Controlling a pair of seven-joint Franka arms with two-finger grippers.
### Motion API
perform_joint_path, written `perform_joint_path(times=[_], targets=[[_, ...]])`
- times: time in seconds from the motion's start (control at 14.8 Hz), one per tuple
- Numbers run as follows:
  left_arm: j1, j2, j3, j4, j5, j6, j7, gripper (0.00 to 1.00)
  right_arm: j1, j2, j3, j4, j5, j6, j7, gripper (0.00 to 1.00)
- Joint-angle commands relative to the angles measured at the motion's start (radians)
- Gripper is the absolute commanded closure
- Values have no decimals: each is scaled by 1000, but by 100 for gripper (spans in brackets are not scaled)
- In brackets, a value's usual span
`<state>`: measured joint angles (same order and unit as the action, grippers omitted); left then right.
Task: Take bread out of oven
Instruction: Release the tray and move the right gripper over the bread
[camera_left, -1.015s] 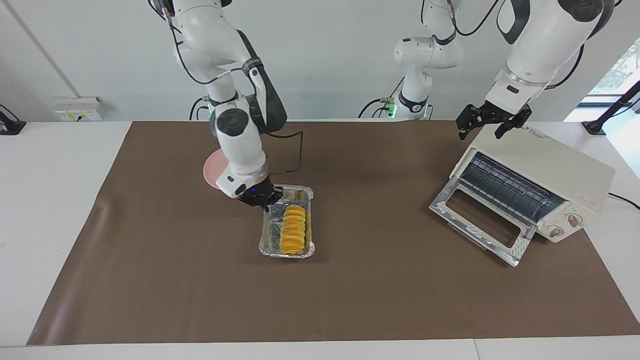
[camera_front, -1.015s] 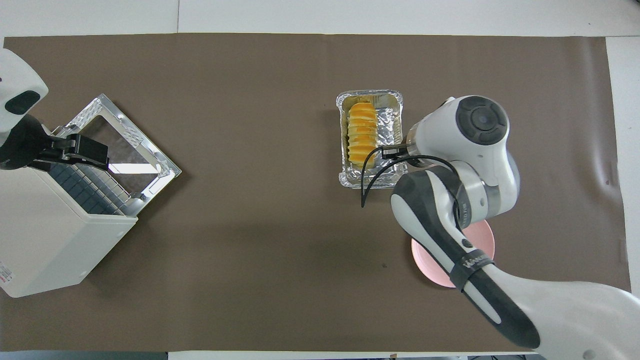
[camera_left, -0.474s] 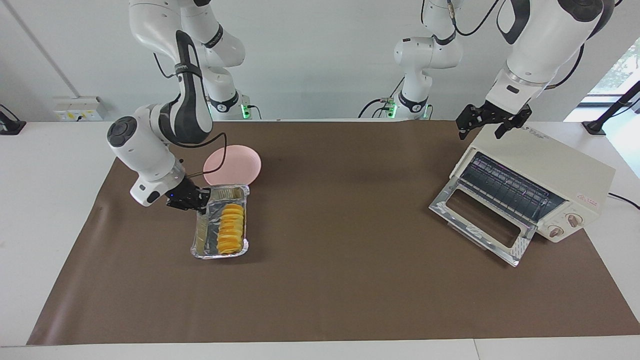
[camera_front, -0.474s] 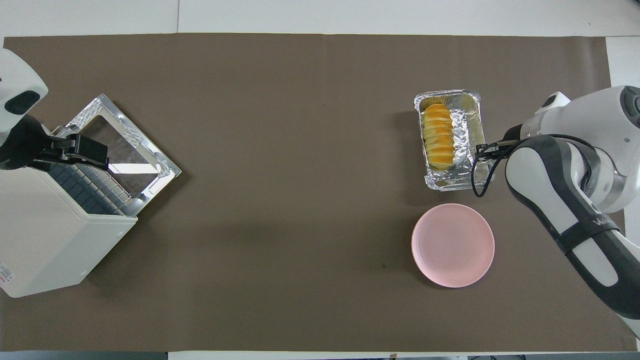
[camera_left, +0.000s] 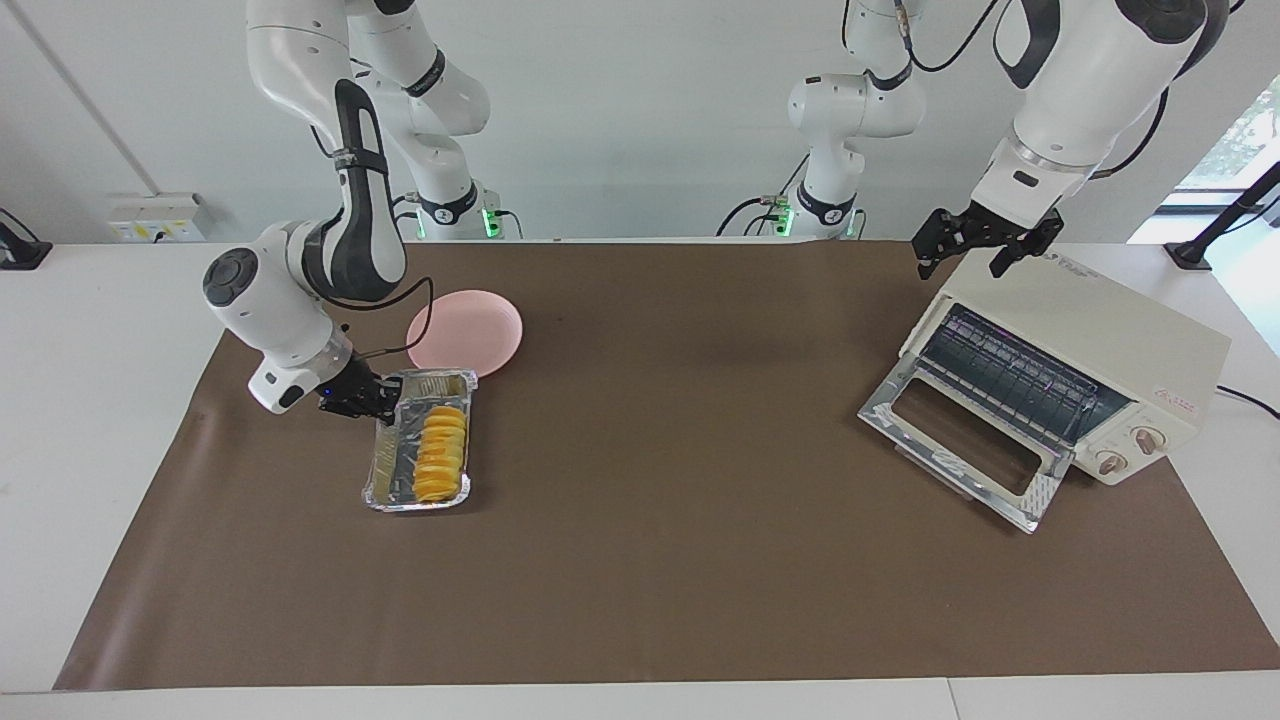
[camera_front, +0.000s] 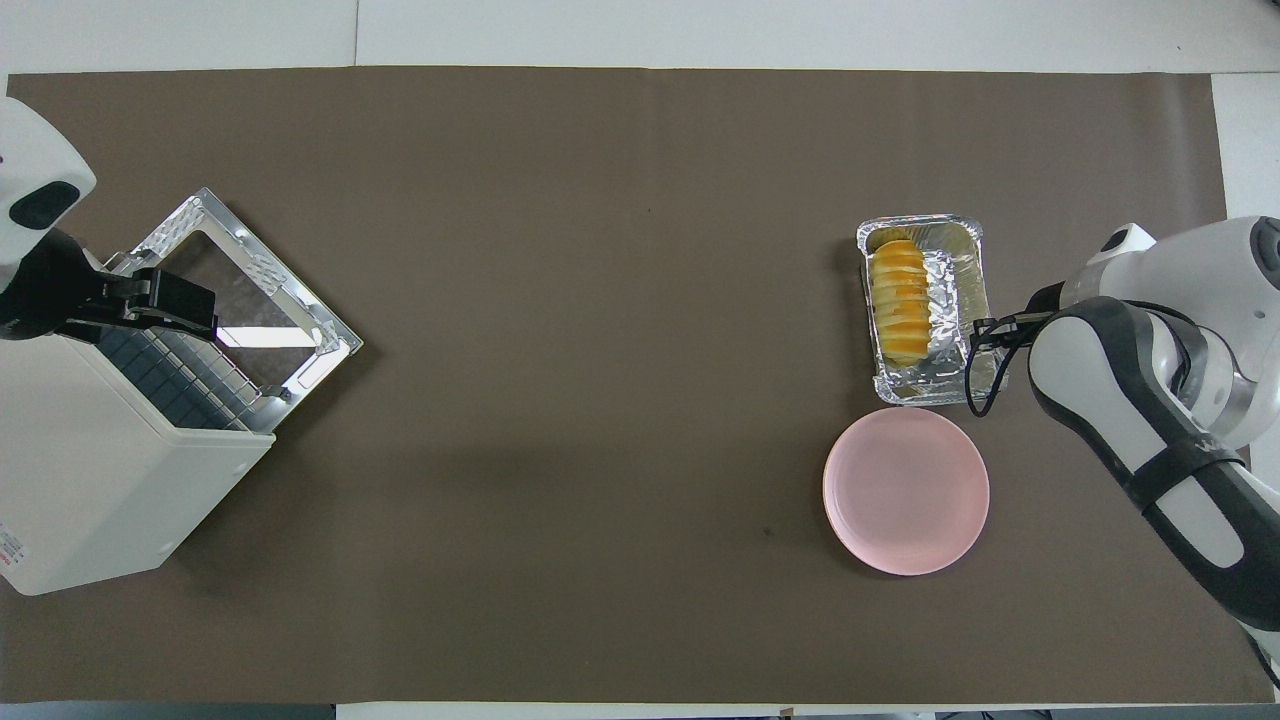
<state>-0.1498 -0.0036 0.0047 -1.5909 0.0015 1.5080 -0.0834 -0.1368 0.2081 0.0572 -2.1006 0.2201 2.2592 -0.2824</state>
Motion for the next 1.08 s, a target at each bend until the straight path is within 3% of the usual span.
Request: perform_joint_path(times=[0.0, 0.07, 0.34, 0.74, 1.01], targets=[[10, -10, -3, -1, -17, 5, 7, 0, -3, -18, 9, 10, 21, 10, -14, 31], [10, -10, -3, -1, -17, 5, 7, 0, 0, -21, 9, 17, 12, 4, -14, 0], [10, -10, -3, -1, -17, 5, 7, 0, 9, -26, 9, 125, -25, -93, 44, 0], [10, -10, -3, -1, -17, 5, 7, 0, 163, 28, 10, 128, -76, 37, 219, 0], [10, -10, -3, -1, -17, 5, 7, 0, 149, 51, 10, 117, -79, 65, 209, 0]])
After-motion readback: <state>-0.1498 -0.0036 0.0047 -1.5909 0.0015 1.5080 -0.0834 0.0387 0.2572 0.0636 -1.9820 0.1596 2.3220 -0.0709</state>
